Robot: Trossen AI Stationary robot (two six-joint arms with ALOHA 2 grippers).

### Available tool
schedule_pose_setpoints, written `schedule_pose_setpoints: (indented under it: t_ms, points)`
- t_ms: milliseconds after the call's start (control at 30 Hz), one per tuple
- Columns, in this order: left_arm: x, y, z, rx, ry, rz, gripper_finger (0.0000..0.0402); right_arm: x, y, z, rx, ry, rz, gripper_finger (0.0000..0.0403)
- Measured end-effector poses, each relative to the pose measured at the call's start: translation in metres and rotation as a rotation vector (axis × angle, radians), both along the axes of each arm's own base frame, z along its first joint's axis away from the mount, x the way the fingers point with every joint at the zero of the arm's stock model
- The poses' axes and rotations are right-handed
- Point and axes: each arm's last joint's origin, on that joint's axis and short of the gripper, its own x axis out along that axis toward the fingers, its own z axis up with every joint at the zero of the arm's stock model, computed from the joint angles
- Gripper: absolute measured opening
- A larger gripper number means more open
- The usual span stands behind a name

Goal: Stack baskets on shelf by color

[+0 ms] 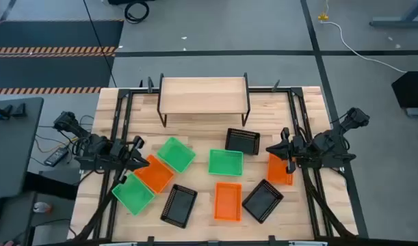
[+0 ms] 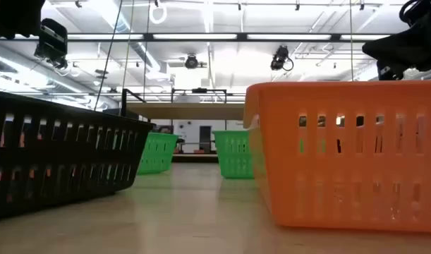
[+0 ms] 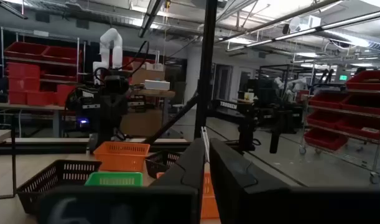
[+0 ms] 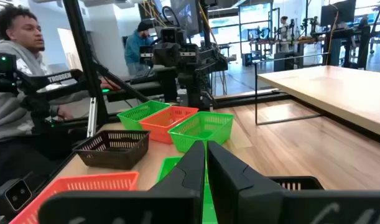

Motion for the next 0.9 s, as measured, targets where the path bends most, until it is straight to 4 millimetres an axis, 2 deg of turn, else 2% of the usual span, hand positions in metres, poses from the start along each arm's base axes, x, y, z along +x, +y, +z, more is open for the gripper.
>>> schedule_pose_setpoints:
  t_ms: [900]
  points:
    - [0.0000,0.0000,0.0001,0.000,0.000,0.000,0.0034,0.0000,0.0000,0.0000,0.000,0.000,0.000,0.0024]
